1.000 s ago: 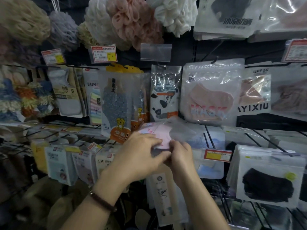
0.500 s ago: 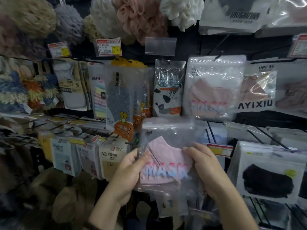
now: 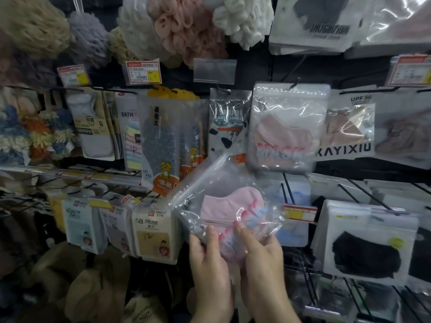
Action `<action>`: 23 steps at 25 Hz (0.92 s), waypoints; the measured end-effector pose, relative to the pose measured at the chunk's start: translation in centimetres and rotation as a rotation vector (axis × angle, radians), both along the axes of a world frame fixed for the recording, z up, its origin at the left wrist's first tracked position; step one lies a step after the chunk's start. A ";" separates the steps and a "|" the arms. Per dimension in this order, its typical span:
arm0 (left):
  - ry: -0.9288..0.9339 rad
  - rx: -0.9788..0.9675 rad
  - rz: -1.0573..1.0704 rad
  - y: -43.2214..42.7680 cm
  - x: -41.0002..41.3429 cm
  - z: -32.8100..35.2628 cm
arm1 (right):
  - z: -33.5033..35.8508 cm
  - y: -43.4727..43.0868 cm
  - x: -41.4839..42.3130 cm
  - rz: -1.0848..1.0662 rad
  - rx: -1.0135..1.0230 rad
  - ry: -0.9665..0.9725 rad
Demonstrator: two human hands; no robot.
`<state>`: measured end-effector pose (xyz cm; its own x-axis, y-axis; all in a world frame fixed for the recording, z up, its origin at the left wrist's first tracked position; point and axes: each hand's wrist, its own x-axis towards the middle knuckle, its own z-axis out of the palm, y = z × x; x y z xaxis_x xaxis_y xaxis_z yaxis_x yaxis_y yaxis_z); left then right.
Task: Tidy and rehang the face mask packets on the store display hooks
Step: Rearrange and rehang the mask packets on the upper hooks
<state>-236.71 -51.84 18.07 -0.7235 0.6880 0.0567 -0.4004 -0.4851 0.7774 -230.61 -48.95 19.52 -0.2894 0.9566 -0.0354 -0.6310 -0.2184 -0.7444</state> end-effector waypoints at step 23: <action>0.562 -0.231 -0.106 1.0 -7.7 4.1 | 1.3 4.6 6.6 0.014 0.304 -0.360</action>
